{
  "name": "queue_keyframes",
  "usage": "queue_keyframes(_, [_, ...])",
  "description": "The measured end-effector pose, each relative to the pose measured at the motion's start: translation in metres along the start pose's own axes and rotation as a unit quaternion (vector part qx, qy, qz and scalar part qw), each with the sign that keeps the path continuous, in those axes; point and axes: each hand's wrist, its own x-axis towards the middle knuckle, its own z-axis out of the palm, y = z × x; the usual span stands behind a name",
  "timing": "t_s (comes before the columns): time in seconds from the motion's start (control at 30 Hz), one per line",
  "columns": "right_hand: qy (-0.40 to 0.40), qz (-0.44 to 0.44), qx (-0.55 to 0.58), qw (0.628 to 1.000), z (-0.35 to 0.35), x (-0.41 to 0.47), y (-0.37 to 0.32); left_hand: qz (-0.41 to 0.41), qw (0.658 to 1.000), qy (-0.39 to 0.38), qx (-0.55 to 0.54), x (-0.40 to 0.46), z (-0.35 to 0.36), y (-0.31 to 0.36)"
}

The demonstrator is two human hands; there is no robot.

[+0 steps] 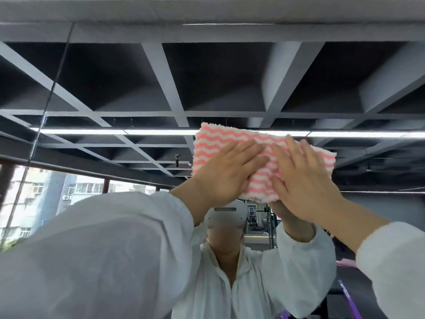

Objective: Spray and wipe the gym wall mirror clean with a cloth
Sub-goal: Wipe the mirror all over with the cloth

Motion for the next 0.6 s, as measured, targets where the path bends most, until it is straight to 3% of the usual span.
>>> queue_keyframes(0.23, [-0.019, 0.028, -0.011, 0.999, 0.012, 0.011, -0.030, -0.083, 0.994, -0.001, 0.065, -0.020, 0.006, -0.008])
queue_keyframes(0.6, [-0.021, 0.025, 0.021, 0.999, 0.018, 0.018, -0.141, -0.090, 0.994, 0.005, 0.057, -0.106, -0.006, -0.067])
